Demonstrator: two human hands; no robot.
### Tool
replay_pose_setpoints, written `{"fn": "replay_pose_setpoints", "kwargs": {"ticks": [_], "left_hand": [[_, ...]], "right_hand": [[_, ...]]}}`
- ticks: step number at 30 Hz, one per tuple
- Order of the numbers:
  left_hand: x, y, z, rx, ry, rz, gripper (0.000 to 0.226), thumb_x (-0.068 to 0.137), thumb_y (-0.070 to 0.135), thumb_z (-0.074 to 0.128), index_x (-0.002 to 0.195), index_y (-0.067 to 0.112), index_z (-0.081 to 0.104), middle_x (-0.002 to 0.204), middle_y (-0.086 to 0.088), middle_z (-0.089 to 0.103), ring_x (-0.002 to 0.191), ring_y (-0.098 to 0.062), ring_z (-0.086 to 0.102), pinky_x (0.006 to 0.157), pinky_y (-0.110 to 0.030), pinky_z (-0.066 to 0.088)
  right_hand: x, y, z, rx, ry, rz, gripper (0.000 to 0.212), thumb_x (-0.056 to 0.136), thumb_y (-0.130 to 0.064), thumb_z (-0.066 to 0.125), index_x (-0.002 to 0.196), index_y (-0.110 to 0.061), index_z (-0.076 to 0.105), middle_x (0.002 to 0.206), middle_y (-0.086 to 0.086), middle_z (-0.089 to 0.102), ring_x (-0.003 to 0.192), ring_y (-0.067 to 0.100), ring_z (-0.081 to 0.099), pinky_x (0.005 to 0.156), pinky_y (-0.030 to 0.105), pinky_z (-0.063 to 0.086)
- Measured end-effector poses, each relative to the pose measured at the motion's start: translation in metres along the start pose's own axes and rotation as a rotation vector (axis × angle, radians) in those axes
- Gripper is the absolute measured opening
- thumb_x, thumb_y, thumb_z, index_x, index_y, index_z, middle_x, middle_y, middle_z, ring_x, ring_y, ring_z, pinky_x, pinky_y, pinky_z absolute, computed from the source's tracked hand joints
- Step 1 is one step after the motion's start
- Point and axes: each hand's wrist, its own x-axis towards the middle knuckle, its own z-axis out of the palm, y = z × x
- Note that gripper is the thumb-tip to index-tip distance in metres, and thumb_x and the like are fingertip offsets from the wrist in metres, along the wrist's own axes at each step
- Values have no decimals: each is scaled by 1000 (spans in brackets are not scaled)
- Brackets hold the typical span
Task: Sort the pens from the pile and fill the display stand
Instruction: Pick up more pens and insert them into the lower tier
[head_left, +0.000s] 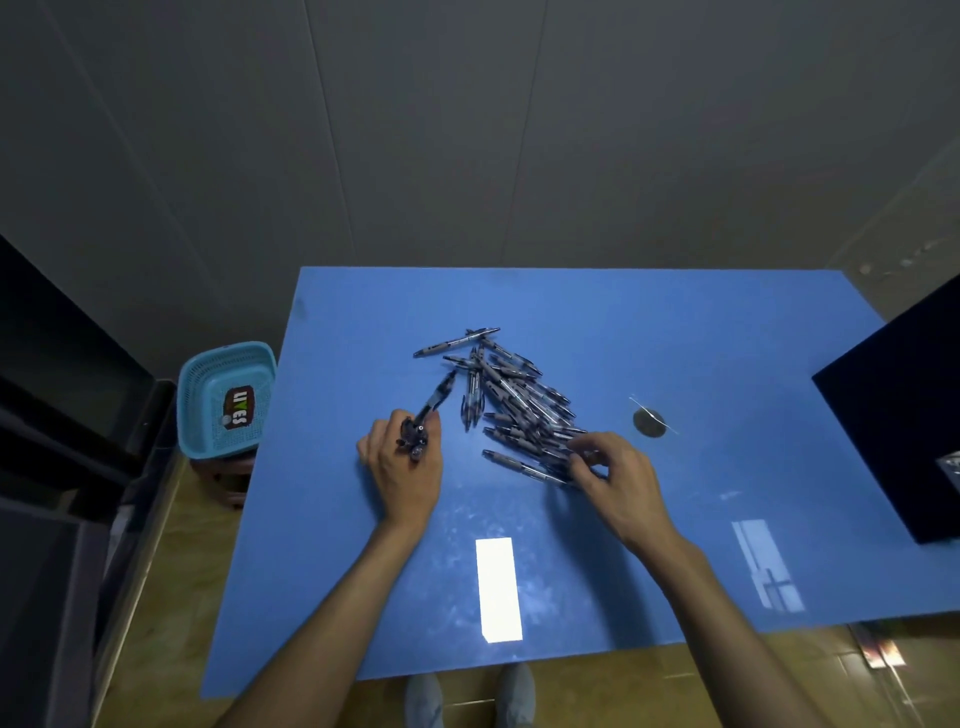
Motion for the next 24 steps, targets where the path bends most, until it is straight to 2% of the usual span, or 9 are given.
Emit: {"fn": "replay_pose_setpoints", "kwargs": {"ticks": [3, 5, 8, 11, 14, 16, 18, 21, 24], "left_hand": [[4, 4, 2, -21, 2, 26, 33, 87, 32, 61, 65, 9, 50, 63, 7, 44, 74, -19, 45, 70, -32, 33], [5, 5, 5, -27, -29, 21, 34, 87, 38, 55, 67, 12, 49, 64, 5, 47, 68, -23, 47, 69, -31, 31], [6, -1, 12, 32, 5, 38, 38, 89, 45, 54, 65, 16, 56, 66, 4, 54, 81, -24, 54, 85, -29, 28], [10, -1, 15, 0, 28, -34, 52, 92, 52, 49, 67, 10, 65, 71, 2, 62, 91, -20, 53, 88, -30, 28], [11, 6, 16, -145, -26, -101, 49, 95, 51, 46, 81, 6, 63, 74, -1, 73, 75, -25, 67, 75, -32, 49], [12, 14, 15, -190, -10, -113, 39, 97, 44, 53, 84, 8, 58, 71, 0, 74, 67, -19, 68, 66, -23, 48], [15, 20, 13, -179, 24, -69, 30, 95, 34, 65, 80, 11, 54, 65, -1, 68, 60, -19, 63, 60, -20, 40], [17, 21, 11, -118, 15, 37, 38, 90, 17, 75, 72, 17, 42, 61, 4, 48, 56, -14, 41, 57, -15, 30], [18, 8, 11, -49, -61, 97, 40, 86, 11, 77, 68, 13, 41, 63, 2, 42, 57, -20, 36, 54, -25, 28]], "right_hand": [[-1, 6, -3, 0, 9, 15, 13, 88, -17, 67, 99, -22, 72, 99, -5, 70, 86, 11, 66, 80, 33, 54], [-2, 7, -5, -4, 12, 17, 14, 88, -17, 66, 99, -23, 73, 99, -6, 70, 85, 10, 67, 80, 32, 54], [-2, 9, -6, -4, 19, 22, 14, 88, -17, 66, 98, -25, 73, 98, -8, 70, 84, 7, 67, 79, 32, 54], [-2, 10, -7, -4, 12, 28, 14, 88, -18, 65, 98, -25, 72, 99, -9, 70, 85, 6, 67, 79, 32, 54], [-1, 8, -8, -1, 8, 28, 13, 88, -18, 65, 98, -24, 72, 99, -9, 71, 84, 5, 67, 77, 28, 52], [1, 5, -8, -1, 15, 34, 13, 88, -18, 65, 98, -24, 72, 98, -9, 71, 85, 4, 66, 77, 26, 51], [4, 3, -7, 3, 20, 33, 13, 89, -19, 65, 99, -24, 72, 99, -9, 71, 86, 5, 66, 78, 28, 51], [8, -2, -8, 12, 19, 26, 13, 90, -19, 64, 101, -23, 71, 100, -9, 70, 86, 4, 67, 78, 28, 52], [11, -5, -7, 11, 22, 22, 14, 90, -19, 64, 102, -23, 71, 101, -9, 69, 85, 4, 67, 77, 27, 50]]}}
